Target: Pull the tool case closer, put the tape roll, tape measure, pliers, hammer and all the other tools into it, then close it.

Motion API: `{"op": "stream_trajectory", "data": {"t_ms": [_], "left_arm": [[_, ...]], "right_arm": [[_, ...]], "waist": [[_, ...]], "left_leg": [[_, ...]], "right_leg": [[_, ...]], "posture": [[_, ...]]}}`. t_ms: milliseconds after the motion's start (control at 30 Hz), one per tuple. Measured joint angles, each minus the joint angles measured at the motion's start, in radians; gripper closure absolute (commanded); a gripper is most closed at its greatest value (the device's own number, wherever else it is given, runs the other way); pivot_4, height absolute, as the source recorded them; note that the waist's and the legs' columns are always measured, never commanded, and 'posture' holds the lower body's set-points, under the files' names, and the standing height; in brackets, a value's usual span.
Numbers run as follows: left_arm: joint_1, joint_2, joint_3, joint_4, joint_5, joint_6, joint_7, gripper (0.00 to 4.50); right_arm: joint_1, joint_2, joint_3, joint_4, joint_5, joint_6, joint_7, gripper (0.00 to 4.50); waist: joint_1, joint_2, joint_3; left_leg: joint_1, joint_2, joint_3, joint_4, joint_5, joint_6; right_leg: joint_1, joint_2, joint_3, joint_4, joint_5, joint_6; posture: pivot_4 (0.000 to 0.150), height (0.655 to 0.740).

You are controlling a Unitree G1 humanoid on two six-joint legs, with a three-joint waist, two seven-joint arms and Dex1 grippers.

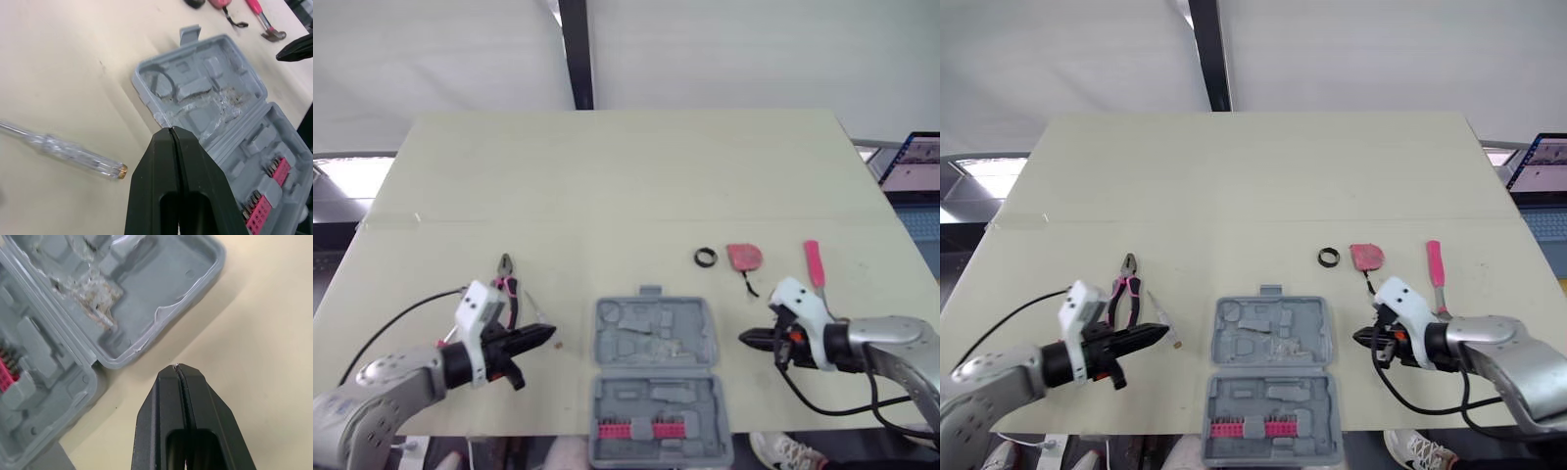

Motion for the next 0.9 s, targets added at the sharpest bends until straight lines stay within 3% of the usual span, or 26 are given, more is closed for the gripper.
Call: {"op": "stream_trajectory", "data": {"t_ms": [100,267,400,900], "left_arm": [[0.156,-0.086,0.066,-0.064,-0.008,-0.102,-0.010,4.50],[0.437,-0.217,0.103,-0.084,0.093,-0.367,-0.097,4.50],[0.556,-0.275,0.091,-0.077,0.156,-0.522,-0.150,4.50],[0.606,-0.262,0.008,-0.051,0.186,-0.637,-0.135,4.50]], "right_arm": [[0.055,0.022,-0.065,-0.040,0.050,0.005,0.000,4.45],[0.164,0.046,-0.126,-0.069,0.078,-0.026,0.002,4.45],[0.247,0.044,-0.140,-0.074,0.079,-0.050,0.021,4.45],[0.271,0.027,-0.165,-0.067,0.078,-0.087,0.031,4.45]], "waist": [[0.004,0.000,0.000],[0.019,-0.001,0.000],[0.030,-0.001,0.000],[0.026,-0.001,0.000]], "left_leg": [[0.001,0.000,0.000,0.001,0.000,0.001],[0.001,0.000,0.002,0.002,-0.001,0.003],[0.000,-0.001,0.003,0.002,-0.002,0.004],[0.000,-0.001,0.003,0.002,-0.003,0.005]], "right_leg": [[0.002,0.000,0.000,-0.001,0.000,0.000],[0.002,0.000,0.000,-0.006,0.000,0.000],[0.003,0.000,0.001,-0.008,0.000,0.000],[0.003,0.000,0.001,-0.009,0.000,0.000]], "posture": [[0.150,0.7400],[0.150,0.7400],[0.150,0.7400],[0.150,0.7400]]}}
